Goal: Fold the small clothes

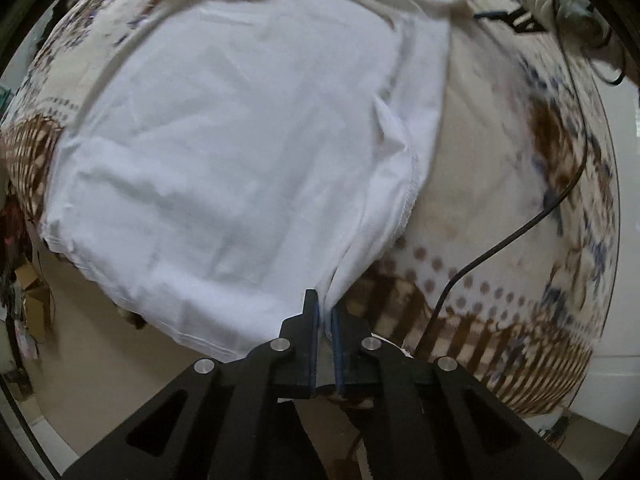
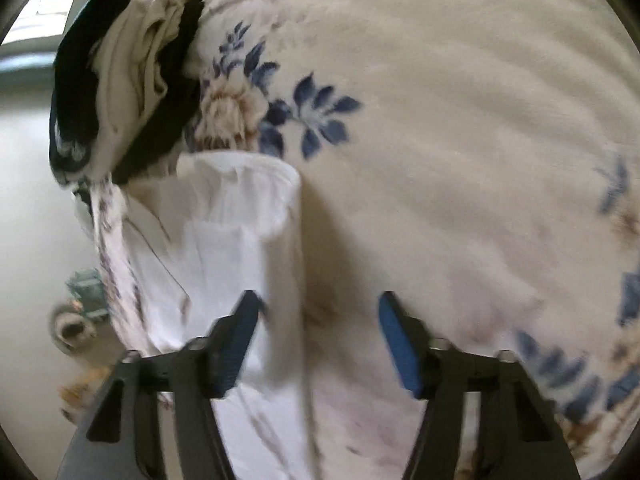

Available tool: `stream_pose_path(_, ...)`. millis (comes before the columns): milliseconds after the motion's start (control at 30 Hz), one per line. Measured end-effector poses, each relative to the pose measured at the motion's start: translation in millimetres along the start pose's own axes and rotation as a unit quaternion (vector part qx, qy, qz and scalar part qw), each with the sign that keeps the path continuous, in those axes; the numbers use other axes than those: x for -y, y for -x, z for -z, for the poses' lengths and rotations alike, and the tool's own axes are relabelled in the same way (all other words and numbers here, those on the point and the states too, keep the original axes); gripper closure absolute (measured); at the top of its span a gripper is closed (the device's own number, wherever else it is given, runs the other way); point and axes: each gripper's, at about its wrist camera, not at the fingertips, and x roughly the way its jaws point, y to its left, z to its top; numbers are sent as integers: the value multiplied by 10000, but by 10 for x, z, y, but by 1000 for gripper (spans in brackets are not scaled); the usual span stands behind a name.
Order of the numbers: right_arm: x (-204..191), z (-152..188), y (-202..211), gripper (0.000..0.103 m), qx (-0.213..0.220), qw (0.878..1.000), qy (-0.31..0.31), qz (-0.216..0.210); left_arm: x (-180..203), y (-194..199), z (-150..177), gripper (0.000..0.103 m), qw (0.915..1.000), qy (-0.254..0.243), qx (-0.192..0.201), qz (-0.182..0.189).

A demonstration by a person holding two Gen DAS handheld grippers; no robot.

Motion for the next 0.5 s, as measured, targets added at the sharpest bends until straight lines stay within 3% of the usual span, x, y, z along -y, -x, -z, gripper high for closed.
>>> stream_pose_path(133,-120,-99,-200,67,-126,9998,38,164,-307,106,-73,99,9993,365,16,104)
stream_pose_path(200,-190,-83,-230,96,-98,9996,103,250,-466,250,-131,99,9988,478,42,120)
stream_pose_path(400,-507,17,-108,99,117,9986,210,474,-717,454,-147,99,9958,827,126,365)
stream_pose_path(500,-819,63,35,99,149,9967,475,634,-1026,659,-187,99,9933,1031,239,461)
